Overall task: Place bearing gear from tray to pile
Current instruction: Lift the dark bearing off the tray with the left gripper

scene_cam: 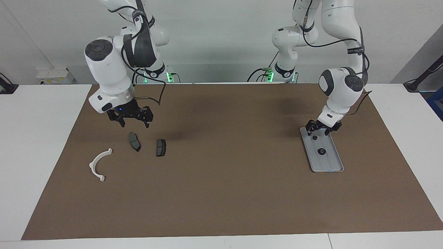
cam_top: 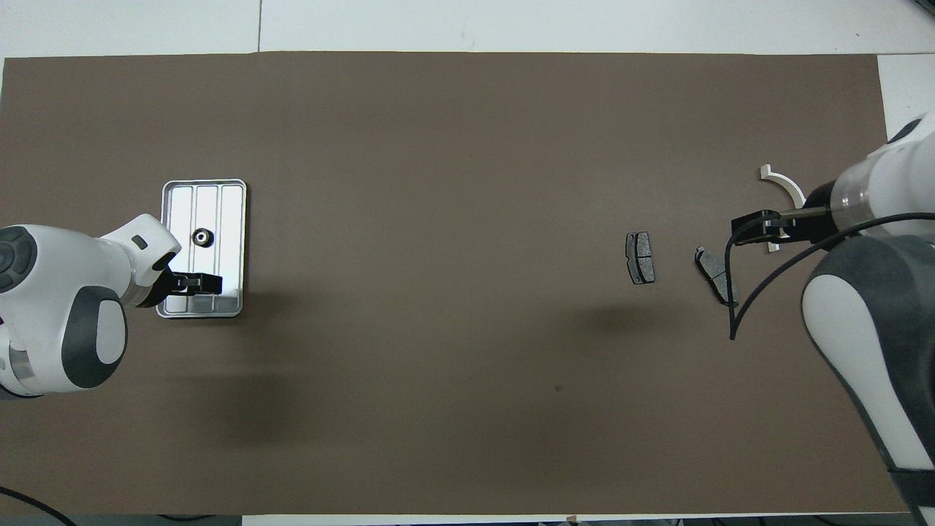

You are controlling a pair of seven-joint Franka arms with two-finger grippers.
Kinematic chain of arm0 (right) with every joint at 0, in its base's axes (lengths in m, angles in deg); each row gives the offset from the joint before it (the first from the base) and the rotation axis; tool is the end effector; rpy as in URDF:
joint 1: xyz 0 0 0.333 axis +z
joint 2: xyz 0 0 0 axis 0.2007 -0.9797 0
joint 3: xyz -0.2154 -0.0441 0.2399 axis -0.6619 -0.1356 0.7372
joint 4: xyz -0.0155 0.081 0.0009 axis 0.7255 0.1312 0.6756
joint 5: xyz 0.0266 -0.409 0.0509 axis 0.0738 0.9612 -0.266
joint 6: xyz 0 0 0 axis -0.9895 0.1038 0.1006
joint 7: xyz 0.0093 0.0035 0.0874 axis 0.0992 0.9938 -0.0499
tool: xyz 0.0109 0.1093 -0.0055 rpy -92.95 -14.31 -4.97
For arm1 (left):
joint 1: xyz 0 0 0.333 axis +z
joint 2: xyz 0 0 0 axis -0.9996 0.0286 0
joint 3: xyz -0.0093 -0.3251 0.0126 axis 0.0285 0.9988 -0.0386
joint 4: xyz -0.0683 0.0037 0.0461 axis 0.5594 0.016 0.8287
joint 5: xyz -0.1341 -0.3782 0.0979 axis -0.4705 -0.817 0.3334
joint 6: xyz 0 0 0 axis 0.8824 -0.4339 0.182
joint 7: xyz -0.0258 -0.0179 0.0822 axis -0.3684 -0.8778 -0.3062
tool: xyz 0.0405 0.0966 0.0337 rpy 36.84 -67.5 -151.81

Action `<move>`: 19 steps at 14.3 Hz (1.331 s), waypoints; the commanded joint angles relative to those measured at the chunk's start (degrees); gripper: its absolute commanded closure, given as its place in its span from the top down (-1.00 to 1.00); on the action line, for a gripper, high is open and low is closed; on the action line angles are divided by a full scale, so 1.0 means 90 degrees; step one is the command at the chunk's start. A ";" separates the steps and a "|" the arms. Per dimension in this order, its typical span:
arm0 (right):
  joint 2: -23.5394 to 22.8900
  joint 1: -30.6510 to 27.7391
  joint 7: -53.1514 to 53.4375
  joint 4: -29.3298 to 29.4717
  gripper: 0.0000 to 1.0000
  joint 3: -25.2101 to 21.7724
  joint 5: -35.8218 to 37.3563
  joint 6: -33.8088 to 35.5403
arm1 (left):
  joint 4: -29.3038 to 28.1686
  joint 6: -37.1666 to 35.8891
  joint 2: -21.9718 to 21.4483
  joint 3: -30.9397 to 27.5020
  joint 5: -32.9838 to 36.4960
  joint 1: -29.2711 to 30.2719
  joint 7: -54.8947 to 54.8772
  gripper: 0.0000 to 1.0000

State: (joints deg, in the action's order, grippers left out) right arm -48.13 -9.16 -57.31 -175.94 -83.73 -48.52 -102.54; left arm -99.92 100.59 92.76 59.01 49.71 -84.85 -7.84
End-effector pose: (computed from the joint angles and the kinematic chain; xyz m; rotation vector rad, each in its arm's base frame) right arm 0.6037 0.0781 0.4550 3.1222 -0.1117 0.0489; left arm 0.5346 0.0048 0.2991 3.1281 -0.1054 0.0298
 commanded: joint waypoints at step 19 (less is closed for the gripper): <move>-0.1367 0.0757 0.1795 0.1002 1.00 0.0027 -0.0033 -0.0289 | -0.0030 0.0279 0.0239 0.0011 -0.0012 -0.0058 -0.0049 -0.08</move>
State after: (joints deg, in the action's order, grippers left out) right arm -59.61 -2.35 -42.22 -168.32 -83.59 -48.53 -105.65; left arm -99.88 101.99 94.41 59.29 49.71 -85.01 -7.87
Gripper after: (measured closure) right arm 0.000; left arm 0.401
